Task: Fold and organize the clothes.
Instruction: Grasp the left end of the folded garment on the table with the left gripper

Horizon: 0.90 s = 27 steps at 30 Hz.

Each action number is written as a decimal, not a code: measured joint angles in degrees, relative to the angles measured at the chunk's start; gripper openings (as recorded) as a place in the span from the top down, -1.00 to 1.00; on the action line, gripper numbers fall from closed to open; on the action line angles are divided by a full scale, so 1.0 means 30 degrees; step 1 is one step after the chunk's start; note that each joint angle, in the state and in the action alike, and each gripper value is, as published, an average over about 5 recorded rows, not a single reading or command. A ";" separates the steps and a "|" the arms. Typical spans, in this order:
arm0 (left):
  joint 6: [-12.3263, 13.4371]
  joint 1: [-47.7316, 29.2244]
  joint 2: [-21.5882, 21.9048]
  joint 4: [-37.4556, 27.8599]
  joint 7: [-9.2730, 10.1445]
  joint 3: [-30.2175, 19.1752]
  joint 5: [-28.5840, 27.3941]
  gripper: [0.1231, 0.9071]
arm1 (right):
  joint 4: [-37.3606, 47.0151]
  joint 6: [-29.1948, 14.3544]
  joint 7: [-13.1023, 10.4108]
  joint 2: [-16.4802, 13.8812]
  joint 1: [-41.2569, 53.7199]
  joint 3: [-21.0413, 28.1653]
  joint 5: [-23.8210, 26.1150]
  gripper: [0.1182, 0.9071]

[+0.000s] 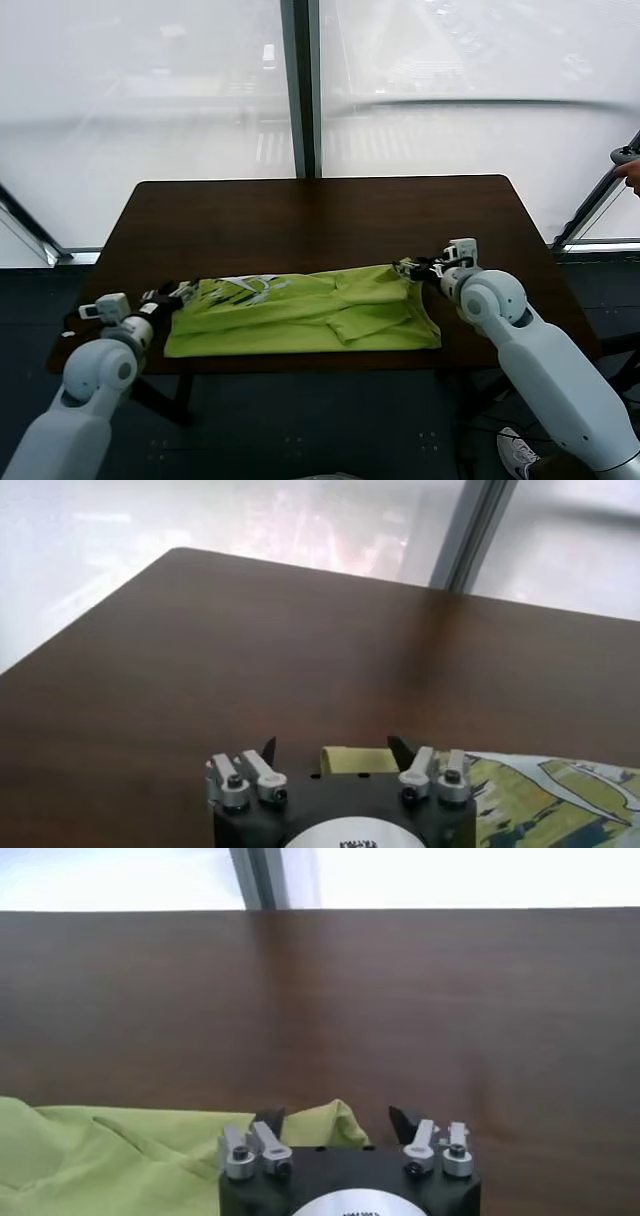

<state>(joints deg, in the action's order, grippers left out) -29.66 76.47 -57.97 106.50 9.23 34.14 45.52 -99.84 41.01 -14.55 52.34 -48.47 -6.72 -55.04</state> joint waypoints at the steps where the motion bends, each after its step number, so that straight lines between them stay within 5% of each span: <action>1: -0.0027 0.0040 0.0011 0.0043 0.0002 0.0011 0.0039 0.27 | 0.0000 -0.0067 0.0010 0.0018 -0.0026 -0.0014 0.0041 0.46; 5: -0.0082 0.0167 0.0068 0.0230 -0.0012 0.0094 0.0154 0.83 | -0.0065 -0.0339 0.0030 0.0104 -0.0193 -0.0130 0.0236 0.92; 8: -0.0053 0.0194 0.0089 0.0313 -0.0039 0.0128 0.0103 0.93 | -0.0175 -0.0685 0.0035 0.0175 -0.0382 -0.0283 0.0413 0.94; 22: 0.0431 -0.0054 0.0211 -0.0050 0.0015 0.0580 0.0074 0.93 | -0.0230 -0.2644 0.0094 0.0821 -0.1497 -0.1063 0.1309 0.94; 27: 0.0381 0.0155 0.0258 0.0252 -0.0060 0.0626 0.0116 0.50 | -0.0783 -0.2847 0.0851 0.0517 -0.1728 -0.1277 0.1051 0.52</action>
<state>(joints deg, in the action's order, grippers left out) -28.52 76.93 -57.19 107.26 9.05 36.01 45.87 -102.19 32.47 -12.00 53.89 -53.65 -10.55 -51.89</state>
